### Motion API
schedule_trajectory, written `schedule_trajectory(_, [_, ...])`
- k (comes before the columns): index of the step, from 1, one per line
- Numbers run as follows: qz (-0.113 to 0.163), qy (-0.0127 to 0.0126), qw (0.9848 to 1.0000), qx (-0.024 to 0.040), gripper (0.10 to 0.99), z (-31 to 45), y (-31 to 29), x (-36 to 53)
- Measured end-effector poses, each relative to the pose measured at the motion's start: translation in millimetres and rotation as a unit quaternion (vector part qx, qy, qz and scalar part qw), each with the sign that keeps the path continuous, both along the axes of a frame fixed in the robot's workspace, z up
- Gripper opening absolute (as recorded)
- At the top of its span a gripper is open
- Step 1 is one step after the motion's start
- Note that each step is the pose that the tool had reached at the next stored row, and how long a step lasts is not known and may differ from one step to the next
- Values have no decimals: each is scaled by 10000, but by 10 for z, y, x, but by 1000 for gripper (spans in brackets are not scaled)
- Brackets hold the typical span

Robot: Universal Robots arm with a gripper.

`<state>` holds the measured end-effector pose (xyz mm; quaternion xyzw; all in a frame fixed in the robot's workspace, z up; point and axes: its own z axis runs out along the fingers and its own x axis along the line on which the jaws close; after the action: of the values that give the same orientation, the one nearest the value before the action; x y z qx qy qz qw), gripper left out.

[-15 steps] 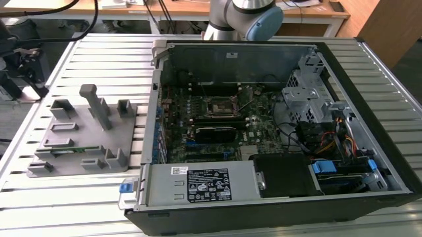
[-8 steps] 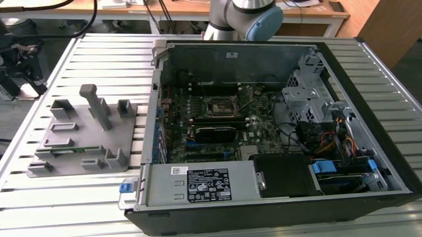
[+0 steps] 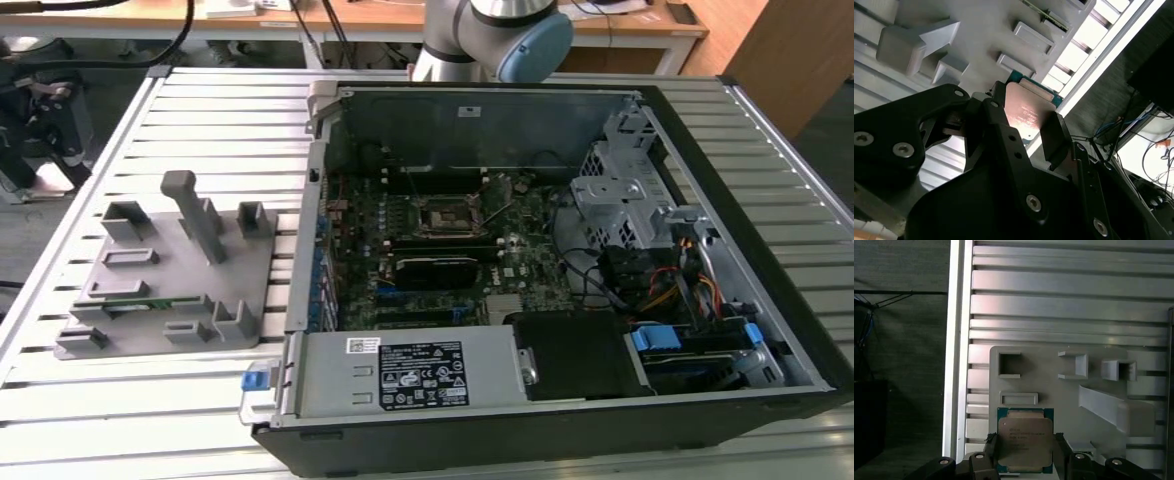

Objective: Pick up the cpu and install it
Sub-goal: 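Pick up the cpu and move it towards the insertion slot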

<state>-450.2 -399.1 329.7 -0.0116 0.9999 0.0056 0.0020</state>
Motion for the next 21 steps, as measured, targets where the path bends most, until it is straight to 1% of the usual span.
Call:
schedule_trajectory(13, [0,0,10000,0,525,121,8,0])
schedule_trajectory(17, [0,0,10000,0,525,129,8,15])
schedule_trajectory(21, [0,0,10000,0,525,129,9,70])
